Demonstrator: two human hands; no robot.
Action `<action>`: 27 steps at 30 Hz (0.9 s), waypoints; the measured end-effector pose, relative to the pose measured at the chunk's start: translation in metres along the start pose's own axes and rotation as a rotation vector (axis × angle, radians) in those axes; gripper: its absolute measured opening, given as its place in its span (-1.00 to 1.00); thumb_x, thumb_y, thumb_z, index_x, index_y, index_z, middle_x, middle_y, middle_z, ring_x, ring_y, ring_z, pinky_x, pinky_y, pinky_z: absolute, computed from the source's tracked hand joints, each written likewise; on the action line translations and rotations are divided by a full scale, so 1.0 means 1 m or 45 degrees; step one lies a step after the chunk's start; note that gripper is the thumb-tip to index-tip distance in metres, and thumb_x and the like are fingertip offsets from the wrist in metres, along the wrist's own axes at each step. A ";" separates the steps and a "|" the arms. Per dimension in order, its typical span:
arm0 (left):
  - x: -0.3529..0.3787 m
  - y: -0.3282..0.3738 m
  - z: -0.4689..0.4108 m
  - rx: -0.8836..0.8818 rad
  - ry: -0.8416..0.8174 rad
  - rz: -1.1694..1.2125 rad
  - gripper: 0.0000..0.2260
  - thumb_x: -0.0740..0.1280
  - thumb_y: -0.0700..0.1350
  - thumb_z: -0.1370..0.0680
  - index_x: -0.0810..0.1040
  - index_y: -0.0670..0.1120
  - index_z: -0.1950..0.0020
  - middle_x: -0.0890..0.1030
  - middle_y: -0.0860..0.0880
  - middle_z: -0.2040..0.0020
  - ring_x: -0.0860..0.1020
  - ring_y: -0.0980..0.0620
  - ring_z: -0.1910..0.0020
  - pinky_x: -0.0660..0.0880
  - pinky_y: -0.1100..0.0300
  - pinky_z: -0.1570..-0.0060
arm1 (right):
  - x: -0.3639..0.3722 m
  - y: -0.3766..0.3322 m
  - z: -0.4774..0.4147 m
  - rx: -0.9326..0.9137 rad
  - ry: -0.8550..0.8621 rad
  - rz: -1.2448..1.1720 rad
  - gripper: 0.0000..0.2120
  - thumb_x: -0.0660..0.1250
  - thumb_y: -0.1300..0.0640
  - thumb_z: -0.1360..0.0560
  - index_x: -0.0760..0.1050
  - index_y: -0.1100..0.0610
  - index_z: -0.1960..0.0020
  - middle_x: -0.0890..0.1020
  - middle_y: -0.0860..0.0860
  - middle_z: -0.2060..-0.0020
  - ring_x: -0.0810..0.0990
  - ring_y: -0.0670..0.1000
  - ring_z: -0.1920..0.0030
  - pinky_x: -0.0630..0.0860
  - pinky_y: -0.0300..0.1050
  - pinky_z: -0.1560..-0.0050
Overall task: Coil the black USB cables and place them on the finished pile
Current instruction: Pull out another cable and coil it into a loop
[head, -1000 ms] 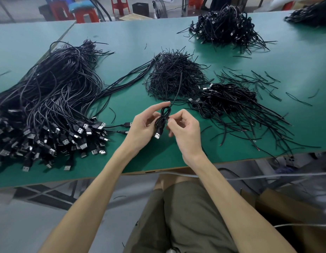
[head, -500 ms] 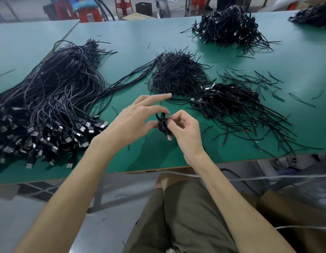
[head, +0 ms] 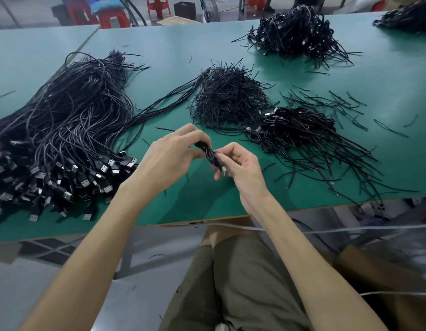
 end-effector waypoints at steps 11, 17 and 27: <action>0.019 0.013 0.000 -0.227 -0.150 0.066 -0.76 0.22 0.11 -0.66 0.42 0.10 -0.30 0.65 0.15 0.35 0.54 0.15 0.40 0.52 0.08 0.31 | -0.009 -0.002 0.002 -0.004 0.096 -0.077 -0.83 0.32 0.38 -0.59 0.49 0.22 0.16 0.57 0.10 0.36 0.51 -0.02 0.40 0.48 -0.23 0.30; 0.020 0.024 -0.011 -0.212 -0.226 0.696 -0.75 0.06 -0.21 -0.74 0.40 -0.09 -0.38 0.70 -0.07 0.28 0.58 -0.12 0.45 0.44 0.24 0.37 | -0.006 0.000 0.003 0.008 0.071 -0.094 -0.71 0.36 0.31 -0.57 0.55 0.02 0.26 0.56 0.01 0.38 0.48 0.01 0.39 0.45 -0.21 0.27; 0.016 0.007 -0.006 -0.291 -0.156 -0.018 -0.71 0.17 0.22 -0.66 0.58 0.08 -0.08 0.52 0.05 0.11 0.52 -0.05 0.05 0.47 -0.02 0.10 | -0.009 0.003 0.001 0.005 0.097 -0.132 -0.88 0.36 0.35 -0.58 0.48 0.26 0.12 0.55 0.02 0.38 0.52 -0.02 0.40 0.48 -0.22 0.33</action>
Point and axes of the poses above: each hand's wrist, its own z-axis away from the middle knuckle, its own x-axis out of the palm, y = z × x, the point moved 9 cm from there along -z, towards the middle knuckle
